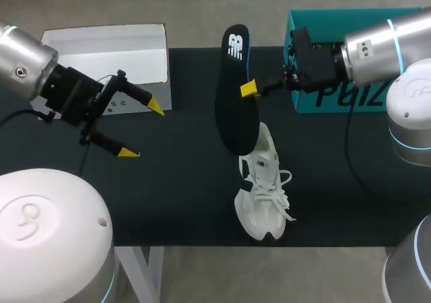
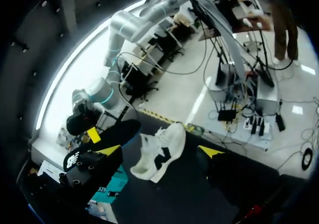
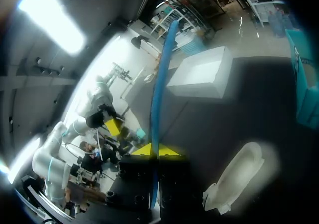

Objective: Take the shoe out of the shoebox, open the shoe tongue, remove and reinsert the insole, then place the shoe into the shoebox

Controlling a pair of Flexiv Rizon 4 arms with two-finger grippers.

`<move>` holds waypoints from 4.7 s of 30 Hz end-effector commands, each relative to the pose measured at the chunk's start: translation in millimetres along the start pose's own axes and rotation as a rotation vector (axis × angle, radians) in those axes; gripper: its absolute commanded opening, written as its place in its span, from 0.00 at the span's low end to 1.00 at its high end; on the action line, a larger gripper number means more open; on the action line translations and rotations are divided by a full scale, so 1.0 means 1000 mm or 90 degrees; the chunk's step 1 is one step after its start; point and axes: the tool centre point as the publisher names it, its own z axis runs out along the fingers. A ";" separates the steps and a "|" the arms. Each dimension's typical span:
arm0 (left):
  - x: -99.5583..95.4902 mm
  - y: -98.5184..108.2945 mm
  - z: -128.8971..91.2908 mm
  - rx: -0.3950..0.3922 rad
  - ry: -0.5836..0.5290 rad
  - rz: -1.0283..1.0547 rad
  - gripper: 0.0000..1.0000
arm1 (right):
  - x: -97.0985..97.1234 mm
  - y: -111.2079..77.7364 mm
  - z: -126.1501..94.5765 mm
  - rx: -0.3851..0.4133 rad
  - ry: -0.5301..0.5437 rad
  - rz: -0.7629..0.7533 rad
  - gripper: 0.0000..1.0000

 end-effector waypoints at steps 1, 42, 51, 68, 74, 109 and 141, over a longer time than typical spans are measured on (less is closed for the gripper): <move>0.019 0.001 -0.008 -0.010 0.010 -0.053 1.00 | 0.000 0.000 0.001 0.000 -0.001 0.001 0.00; -0.025 0.028 -0.048 -0.106 0.274 -0.245 1.00 | 0.000 0.000 0.001 0.000 -0.001 0.001 0.00; -0.025 0.028 -0.048 -0.106 0.274 -0.245 1.00 | 0.000 0.000 0.001 0.000 -0.001 0.001 0.00; -0.025 0.028 -0.048 -0.106 0.274 -0.245 1.00 | -0.083 0.012 -0.006 -0.055 -0.013 0.004 0.00; -0.025 0.028 -0.048 -0.106 0.274 -0.245 1.00 | -0.110 0.014 -0.012 -0.092 -0.010 -0.005 0.00; -0.025 0.028 -0.048 -0.106 0.274 -0.245 1.00 | -0.198 0.004 -0.014 -0.170 0.050 -0.039 0.00; -0.025 0.028 -0.048 -0.106 0.274 -0.245 1.00 | -0.174 -0.057 0.010 -0.072 0.027 -0.082 0.00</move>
